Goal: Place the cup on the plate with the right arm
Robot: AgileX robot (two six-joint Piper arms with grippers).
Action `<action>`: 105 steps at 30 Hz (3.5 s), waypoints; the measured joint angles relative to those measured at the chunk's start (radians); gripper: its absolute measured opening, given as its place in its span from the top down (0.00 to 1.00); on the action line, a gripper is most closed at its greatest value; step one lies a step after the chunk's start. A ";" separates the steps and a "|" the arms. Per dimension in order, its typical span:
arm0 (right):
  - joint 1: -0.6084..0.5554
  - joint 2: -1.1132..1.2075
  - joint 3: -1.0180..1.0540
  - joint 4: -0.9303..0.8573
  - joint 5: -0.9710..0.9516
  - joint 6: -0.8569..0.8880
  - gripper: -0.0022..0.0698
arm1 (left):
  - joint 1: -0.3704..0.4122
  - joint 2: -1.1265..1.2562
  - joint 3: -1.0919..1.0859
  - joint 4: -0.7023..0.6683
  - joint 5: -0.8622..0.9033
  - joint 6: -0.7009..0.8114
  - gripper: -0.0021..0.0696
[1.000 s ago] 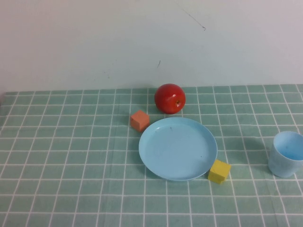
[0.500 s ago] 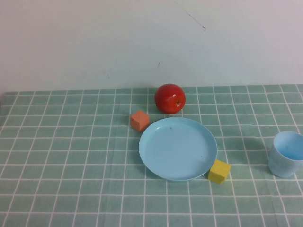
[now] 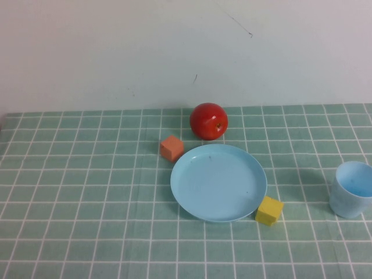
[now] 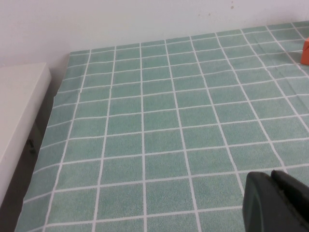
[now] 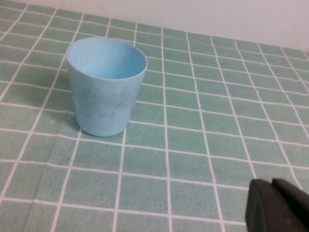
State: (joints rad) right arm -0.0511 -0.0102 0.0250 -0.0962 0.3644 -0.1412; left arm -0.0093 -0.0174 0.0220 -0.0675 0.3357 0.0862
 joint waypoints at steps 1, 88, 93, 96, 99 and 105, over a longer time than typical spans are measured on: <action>0.000 0.000 0.000 0.001 0.000 0.000 0.97 | 0.000 0.000 0.000 0.000 0.000 0.000 0.97; 0.000 0.000 0.004 -0.104 -1.136 0.179 0.97 | 0.000 0.000 0.000 0.000 0.002 -0.002 0.98; 0.000 0.000 0.004 0.081 -1.091 0.161 0.97 | 0.000 0.000 0.000 0.000 0.002 -0.002 0.98; 0.000 0.000 -0.041 0.185 -0.882 0.099 0.97 | 0.000 0.000 0.000 0.000 0.002 -0.002 0.97; 0.000 0.000 -0.132 0.204 -0.654 -0.026 0.97 | 0.000 0.000 0.000 0.000 0.002 -0.002 0.98; 0.000 0.047 -0.308 0.204 -0.401 -0.275 0.97 | 0.000 0.000 0.000 0.000 0.002 0.002 0.98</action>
State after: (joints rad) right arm -0.0511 0.0370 -0.2827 0.1081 -0.0367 -0.4164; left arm -0.0093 -0.0174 0.0220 -0.0675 0.3373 0.0881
